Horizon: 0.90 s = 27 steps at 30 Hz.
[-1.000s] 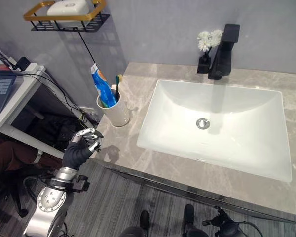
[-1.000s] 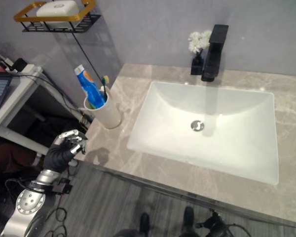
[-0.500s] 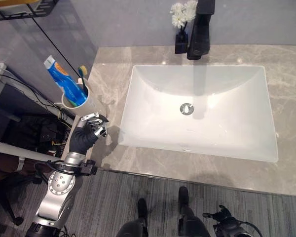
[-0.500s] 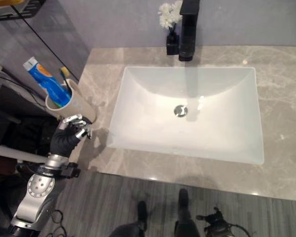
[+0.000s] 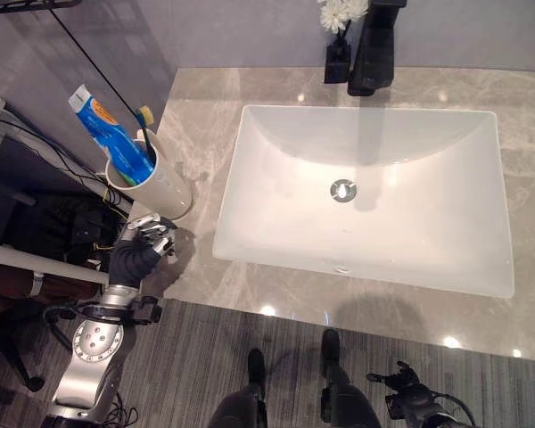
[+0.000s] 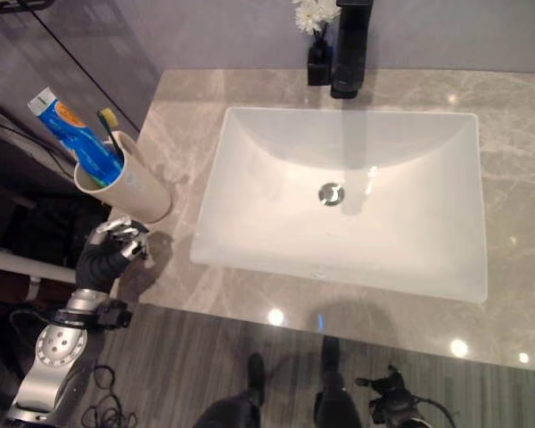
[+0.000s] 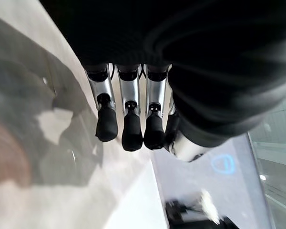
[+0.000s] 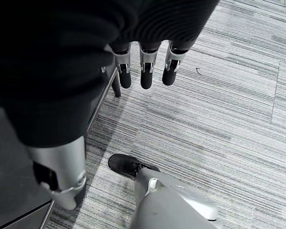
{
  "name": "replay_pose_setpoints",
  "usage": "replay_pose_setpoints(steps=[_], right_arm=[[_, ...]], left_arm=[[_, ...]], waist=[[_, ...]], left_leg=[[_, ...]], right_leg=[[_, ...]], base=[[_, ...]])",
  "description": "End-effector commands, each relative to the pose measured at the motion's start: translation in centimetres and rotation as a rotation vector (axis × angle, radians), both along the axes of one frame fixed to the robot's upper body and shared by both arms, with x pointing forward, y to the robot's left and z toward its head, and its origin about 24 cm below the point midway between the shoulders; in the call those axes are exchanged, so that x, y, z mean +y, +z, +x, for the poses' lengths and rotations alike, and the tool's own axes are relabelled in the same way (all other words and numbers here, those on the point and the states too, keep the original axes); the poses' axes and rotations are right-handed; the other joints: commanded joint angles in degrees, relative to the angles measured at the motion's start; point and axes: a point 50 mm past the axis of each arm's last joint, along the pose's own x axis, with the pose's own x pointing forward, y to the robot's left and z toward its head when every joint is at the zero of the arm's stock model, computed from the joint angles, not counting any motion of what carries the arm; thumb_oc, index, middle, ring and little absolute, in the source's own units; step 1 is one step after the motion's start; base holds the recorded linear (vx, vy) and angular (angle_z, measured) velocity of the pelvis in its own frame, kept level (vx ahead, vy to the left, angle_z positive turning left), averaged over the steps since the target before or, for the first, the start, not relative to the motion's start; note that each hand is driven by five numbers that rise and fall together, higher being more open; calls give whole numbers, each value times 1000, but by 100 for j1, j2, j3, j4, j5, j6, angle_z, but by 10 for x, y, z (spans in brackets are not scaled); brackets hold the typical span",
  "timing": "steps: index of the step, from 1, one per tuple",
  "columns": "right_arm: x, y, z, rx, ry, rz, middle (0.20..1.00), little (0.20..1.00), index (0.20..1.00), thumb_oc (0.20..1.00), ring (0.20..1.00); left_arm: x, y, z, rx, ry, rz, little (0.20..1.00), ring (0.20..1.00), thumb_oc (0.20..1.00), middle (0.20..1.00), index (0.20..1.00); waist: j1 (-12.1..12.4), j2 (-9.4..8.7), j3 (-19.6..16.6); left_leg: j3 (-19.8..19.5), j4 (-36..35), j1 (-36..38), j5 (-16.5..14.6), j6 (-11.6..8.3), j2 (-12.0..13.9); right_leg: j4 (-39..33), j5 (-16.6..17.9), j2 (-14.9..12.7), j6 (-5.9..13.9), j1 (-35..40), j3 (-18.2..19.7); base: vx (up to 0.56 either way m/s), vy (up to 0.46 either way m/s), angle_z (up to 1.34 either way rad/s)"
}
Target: Put brush and paste in cup on sink, flatten towel.
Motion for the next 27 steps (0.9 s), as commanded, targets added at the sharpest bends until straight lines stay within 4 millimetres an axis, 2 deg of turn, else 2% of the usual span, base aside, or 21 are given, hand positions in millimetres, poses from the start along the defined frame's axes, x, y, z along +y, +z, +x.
replay_pose_setpoints(steps=[1,16,27], right_arm=[[13,1,13,-38,24,25,1000,1000,1000,1000,1000],[18,1,15,-48,24,54,1000,1000,1000,1000,1000],[19,-2,8,-39,3,63,1000,1000,1000,1000,1000]], left_arm=[[8,20,2,-100,35,53,200,200,200,200,200],[13,24,8,-105,51,69,200,200,200,200,200],[25,44,19,-184,143,139,200,200,200,200,200]], waist=[[-9,-261,33],[-88,-237,101],[-180,-266,101]], left_leg=[[4,18,-50,408,-113,-77],[53,18,-129,420,-112,-99],[82,18,-164,450,-131,-76]], right_leg=[[55,10,-226,316,223,-103],[55,29,-184,295,76,6],[55,2,-129,270,-9,103]], base=[[0,0,0],[1,0,0],[19,-7,-7]])
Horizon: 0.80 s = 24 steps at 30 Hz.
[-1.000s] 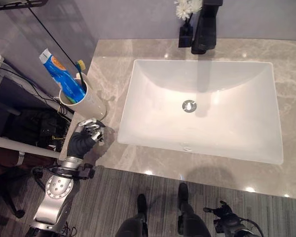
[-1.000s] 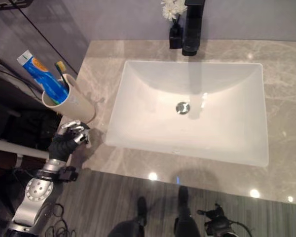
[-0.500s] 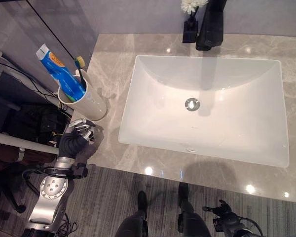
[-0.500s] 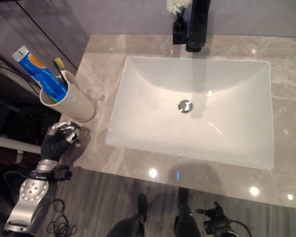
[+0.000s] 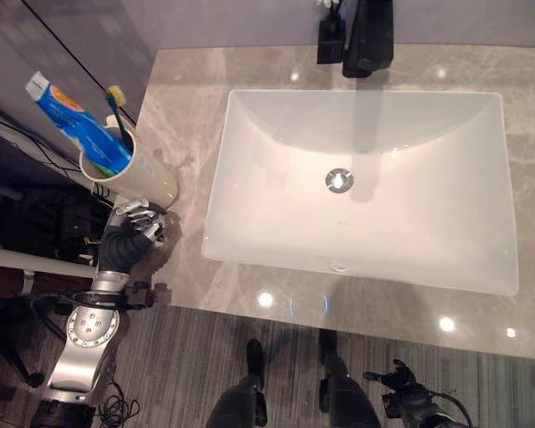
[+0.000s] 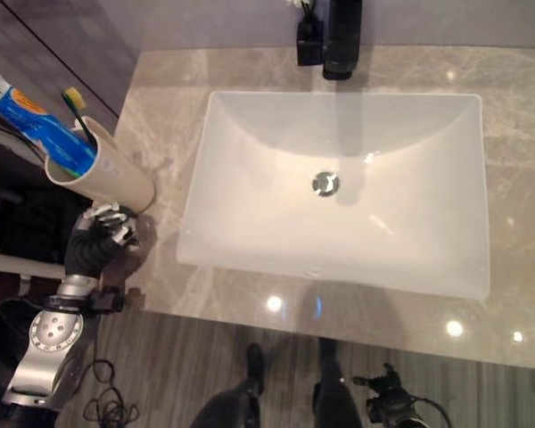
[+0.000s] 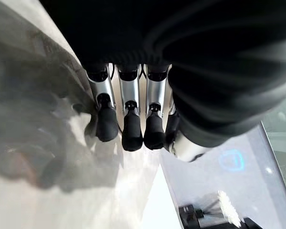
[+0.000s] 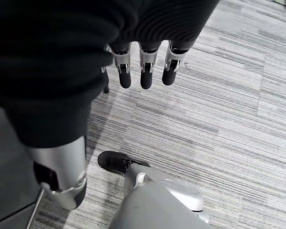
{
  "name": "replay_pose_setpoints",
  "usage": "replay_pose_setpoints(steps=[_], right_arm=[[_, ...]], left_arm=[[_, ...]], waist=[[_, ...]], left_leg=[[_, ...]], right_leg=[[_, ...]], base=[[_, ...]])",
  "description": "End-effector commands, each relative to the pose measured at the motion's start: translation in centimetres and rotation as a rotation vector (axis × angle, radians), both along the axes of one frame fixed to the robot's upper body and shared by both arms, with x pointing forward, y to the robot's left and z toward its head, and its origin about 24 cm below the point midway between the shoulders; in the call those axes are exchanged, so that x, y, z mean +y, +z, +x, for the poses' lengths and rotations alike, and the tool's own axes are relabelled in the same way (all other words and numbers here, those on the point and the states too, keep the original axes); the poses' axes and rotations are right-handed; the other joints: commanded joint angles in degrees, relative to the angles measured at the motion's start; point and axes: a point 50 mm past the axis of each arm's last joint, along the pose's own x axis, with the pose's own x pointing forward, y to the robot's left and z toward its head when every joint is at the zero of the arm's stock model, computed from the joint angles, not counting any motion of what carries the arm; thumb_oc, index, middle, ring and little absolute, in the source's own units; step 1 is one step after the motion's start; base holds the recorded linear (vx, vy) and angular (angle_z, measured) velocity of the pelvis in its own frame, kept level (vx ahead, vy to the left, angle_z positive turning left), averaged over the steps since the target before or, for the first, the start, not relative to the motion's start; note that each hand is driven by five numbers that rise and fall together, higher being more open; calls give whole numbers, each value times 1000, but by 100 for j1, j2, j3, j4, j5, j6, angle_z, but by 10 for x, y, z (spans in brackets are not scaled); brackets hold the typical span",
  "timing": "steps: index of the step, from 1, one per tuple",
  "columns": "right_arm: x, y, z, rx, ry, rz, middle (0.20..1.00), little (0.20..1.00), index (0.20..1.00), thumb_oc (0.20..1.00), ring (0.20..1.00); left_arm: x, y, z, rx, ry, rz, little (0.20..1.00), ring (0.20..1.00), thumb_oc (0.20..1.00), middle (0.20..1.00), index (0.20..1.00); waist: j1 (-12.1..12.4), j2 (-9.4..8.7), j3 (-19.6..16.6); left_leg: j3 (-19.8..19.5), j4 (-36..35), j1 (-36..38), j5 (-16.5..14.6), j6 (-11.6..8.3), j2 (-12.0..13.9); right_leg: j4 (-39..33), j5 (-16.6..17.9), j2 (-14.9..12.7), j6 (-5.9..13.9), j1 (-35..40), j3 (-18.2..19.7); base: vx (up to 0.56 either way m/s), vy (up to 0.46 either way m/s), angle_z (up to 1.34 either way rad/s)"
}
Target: Put brush and paste in cup on sink, flatten towel.
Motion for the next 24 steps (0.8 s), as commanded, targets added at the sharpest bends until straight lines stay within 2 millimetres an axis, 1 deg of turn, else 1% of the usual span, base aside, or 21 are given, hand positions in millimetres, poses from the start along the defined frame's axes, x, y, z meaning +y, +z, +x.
replay_pose_setpoints(steps=[1,3,7,11,15,17,18,21,24], right_arm=[[14,-1,7,-21,14,40,1000,1000,1000,1000,1000],[15,-1,8,-31,15,44,1000,1000,1000,1000,1000],[16,0,11,-42,16,46,1000,1000,1000,1000,1000],[15,0,10,-39,9,43,1000,1000,1000,1000,1000],[15,0,10,-37,11,41,1000,1000,1000,1000,1000],[15,0,10,-34,13,37,1000,1000,1000,1000,1000],[15,0,10,-34,13,37,1000,1000,1000,1000,1000],[15,1,13,-47,8,39,1000,1000,1000,1000,1000],[17,2,15,-56,8,47,1000,1000,1000,1000,1000]], left_arm=[[16,24,3,-103,77,73,200,200,200,200,200],[18,26,5,-110,94,80,200,200,200,200,200],[16,29,9,-123,89,86,200,200,200,200,200],[12,31,8,-131,64,85,200,200,200,200,200],[15,23,4,-98,53,44,200,200,200,200,200],[15,15,2,-72,53,13,200,200,200,200,200],[15,15,2,-72,53,13,200,200,200,200,200],[21,6,-5,-37,82,6,200,200,200,200,200],[24,4,-6,-34,109,-6,200,200,200,200,200]], waist=[[-60,-209,52],[-83,-217,49],[-96,-224,49],[-95,-216,37],[-69,-202,24],[-58,-190,19],[-59,-189,18],[-6,-190,30],[19,-192,45]], left_leg=[[-89,23,117,448,-120,-83],[-76,23,122,460,-122,-82],[-83,23,100,468,-131,-70],[-102,23,120,464,-128,-78],[-128,23,143,461,-125,-90],[-158,23,133,462,-120,-98],[-158,23,132,462,-120,-98],[-200,23,107,469,-113,-111],[-209,23,88,467,-110,-117]], right_leg=[[10,-86,-170,316,359,-45],[10,-99,-149,305,352,-26],[10,-102,-132,300,321,-14],[10,-125,-124,291,343,-18],[10,-140,-125,282,362,-29],[10,-141,-127,276,358,-34],[10,-141,-127,276,358,-35],[10,-142,-135,276,339,-53],[10,-132,-133,275,324,-49]], base=[[38,-14,-1],[0,0,0],[0,0,0],[0,0,0],[0,0,0],[0,0,0],[0,0,0],[0,0,0],[0,0,0]])
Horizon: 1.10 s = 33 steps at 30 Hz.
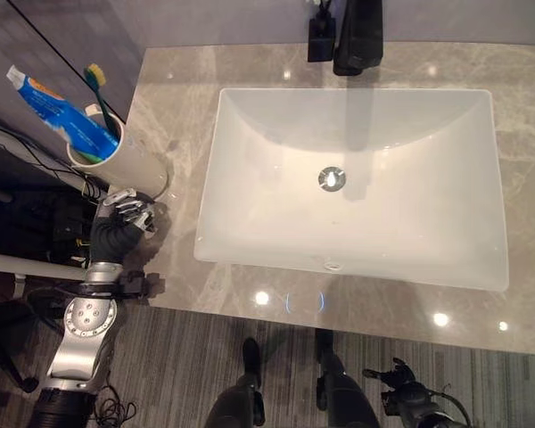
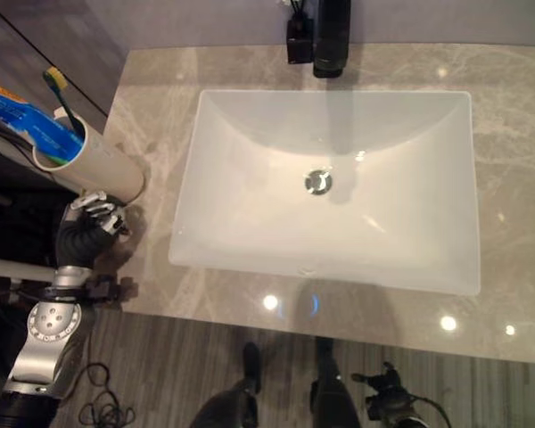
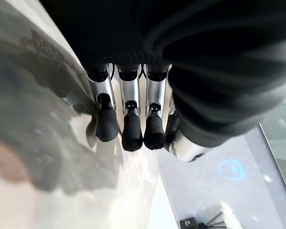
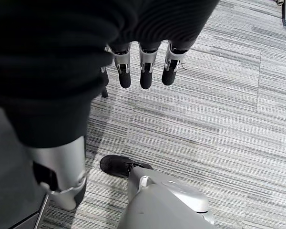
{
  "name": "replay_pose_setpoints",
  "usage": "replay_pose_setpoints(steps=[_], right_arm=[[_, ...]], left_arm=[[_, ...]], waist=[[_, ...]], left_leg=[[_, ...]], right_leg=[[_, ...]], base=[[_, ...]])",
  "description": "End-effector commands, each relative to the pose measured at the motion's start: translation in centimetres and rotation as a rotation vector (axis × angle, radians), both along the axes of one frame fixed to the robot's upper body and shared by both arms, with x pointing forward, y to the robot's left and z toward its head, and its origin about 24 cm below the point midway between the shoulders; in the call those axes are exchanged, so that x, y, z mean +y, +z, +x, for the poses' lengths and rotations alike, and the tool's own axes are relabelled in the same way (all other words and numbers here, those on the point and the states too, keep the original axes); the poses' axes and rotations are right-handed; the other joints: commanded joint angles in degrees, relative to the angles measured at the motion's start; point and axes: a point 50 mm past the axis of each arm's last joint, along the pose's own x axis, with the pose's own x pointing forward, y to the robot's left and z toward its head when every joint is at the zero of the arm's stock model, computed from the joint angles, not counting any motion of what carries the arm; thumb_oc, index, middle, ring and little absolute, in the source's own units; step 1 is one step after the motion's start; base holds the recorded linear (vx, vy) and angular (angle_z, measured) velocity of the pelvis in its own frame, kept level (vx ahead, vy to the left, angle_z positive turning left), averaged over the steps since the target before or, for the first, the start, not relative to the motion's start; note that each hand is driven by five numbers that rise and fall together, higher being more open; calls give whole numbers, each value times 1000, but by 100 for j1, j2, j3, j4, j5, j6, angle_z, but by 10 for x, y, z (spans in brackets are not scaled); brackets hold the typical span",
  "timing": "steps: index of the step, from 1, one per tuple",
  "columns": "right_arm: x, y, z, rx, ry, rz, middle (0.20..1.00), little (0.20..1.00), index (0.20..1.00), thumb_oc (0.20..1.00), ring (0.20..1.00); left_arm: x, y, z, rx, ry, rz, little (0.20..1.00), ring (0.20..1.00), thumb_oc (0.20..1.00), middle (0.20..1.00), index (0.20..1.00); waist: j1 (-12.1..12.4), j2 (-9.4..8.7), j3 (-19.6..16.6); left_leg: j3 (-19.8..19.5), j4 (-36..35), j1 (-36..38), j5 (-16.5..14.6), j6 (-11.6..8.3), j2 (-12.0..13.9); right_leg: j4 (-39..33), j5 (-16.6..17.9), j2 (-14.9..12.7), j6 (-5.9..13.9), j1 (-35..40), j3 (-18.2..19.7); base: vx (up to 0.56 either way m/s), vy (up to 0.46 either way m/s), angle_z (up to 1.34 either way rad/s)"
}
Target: Put brush and paste in cup on sink, flatten towel.
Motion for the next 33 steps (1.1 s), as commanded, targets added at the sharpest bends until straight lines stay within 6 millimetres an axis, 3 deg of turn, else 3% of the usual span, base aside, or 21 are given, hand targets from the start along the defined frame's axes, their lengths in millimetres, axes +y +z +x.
replay_pose_setpoints(steps=[1,33], right_arm=[[15,1,13,-42,24,34,1000,1000,1000,1000,1000],[21,-2,7,-37,55,20,1000,1000,1000,1000,1000]], left_arm=[[11,5,-3,-29,39,-3,200,200,200,200,200],[30,21,29,-85,249,103,200,200,200,200,200]], waist=[[31,-167,32],[-244,-324,-1]], left_leg=[[-203,23,113,453,-91,-152],[-5,23,91,419,-118,-47]], right_leg=[[12,-134,-171,283,346,-44],[12,-82,-11,251,146,167]], base=[[0,0,0],[-1,-4,-2]])
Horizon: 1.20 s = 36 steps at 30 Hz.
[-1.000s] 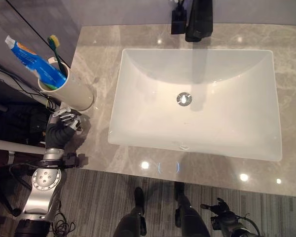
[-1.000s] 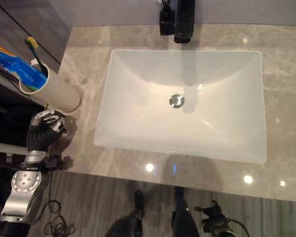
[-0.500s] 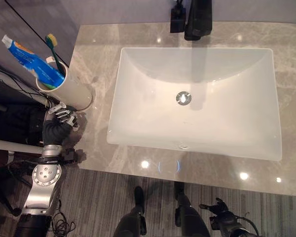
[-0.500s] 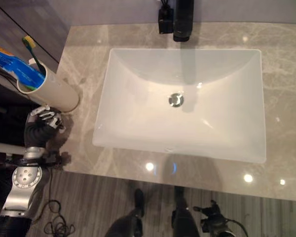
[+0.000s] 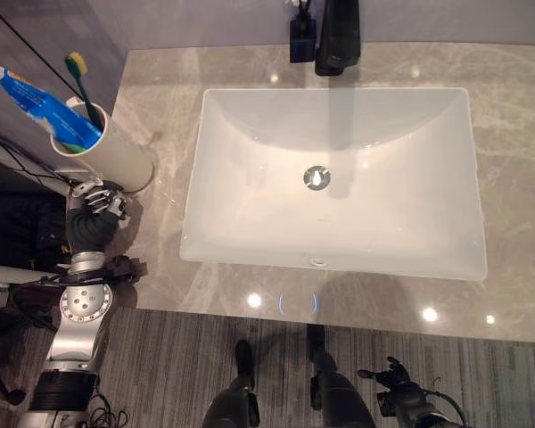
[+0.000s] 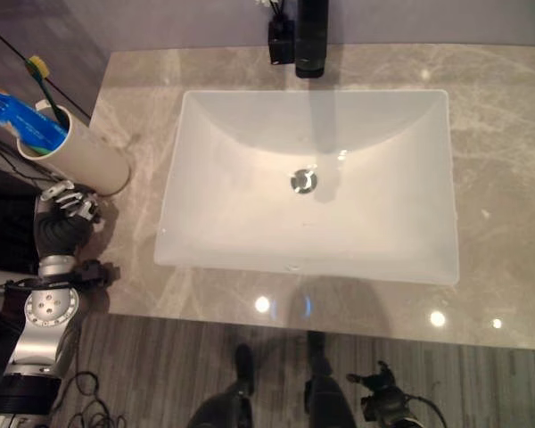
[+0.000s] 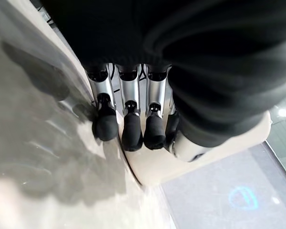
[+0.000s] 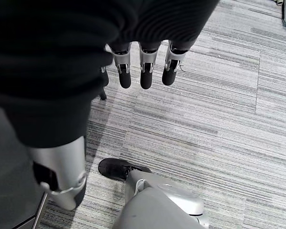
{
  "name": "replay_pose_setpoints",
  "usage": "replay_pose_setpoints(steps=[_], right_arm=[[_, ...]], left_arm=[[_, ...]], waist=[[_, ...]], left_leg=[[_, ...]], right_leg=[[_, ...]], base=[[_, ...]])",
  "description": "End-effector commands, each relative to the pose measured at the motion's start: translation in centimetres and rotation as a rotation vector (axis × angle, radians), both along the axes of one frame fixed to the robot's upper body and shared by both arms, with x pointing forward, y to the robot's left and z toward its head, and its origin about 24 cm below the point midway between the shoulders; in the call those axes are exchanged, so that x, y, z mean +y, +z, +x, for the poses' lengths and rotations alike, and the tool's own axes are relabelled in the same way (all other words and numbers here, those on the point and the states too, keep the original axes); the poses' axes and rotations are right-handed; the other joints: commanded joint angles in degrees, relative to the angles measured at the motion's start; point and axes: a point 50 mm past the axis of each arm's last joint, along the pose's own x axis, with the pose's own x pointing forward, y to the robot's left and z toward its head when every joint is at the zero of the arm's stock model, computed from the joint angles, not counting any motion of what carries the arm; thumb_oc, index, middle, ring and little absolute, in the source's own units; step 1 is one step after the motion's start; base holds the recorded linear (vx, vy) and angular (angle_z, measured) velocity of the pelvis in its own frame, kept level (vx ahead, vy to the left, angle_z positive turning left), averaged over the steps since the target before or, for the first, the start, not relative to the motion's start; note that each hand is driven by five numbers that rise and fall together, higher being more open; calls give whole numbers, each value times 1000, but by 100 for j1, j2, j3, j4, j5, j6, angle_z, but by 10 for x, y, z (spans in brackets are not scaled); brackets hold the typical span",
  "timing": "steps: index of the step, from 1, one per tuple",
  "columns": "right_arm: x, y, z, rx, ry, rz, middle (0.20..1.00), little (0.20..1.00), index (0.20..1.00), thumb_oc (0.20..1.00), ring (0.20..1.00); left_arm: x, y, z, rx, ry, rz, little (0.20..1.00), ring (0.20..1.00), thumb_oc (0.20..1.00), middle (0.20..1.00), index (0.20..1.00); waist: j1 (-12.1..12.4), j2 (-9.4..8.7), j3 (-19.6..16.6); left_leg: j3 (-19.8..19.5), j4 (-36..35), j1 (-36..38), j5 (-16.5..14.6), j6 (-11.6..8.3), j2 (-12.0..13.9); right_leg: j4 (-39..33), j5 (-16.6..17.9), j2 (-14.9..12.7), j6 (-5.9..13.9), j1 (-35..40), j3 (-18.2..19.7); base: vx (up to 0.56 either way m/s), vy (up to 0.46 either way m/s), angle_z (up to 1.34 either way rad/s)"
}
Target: Put brush and paste in cup on sink, flatten towel.
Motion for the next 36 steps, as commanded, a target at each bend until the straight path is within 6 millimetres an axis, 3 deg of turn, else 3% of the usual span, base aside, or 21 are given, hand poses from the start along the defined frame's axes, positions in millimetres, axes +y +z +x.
replay_pose_setpoints(steps=[1,10,22,36], right_arm=[[13,0,7,-33,12,16,1000,1000,1000,1000,1000],[14,-1,5,-32,19,15,1000,1000,1000,1000,1000],[18,0,8,-40,60,8,1000,1000,1000,1000,1000],[19,-3,1,-13,78,-5,1000,1000,1000,1000,1000]], left_arm=[[13,12,6,-13,47,78,200,200,200,200,200],[21,16,11,-12,87,88,200,200,200,200,200],[24,48,38,-61,124,149,200,200,200,200,200],[27,64,58,-55,148,169,200,200,200,200,200]], waist=[[-82,-146,110],[-129,-191,93],[-297,-256,10],[-463,-323,-89]], left_leg=[[-160,24,155,392,-82,-100],[-131,24,128,399,-90,-81],[-114,24,65,367,-110,-42],[-26,24,13,379,-146,29]], right_leg=[[8,-139,-101,281,298,15],[8,-121,-76,281,248,44],[8,-82,-44,297,169,83],[8,-29,22,297,54,174]], base=[[0,0,0],[1,0,0],[0,0,-1],[0,-3,-4]])
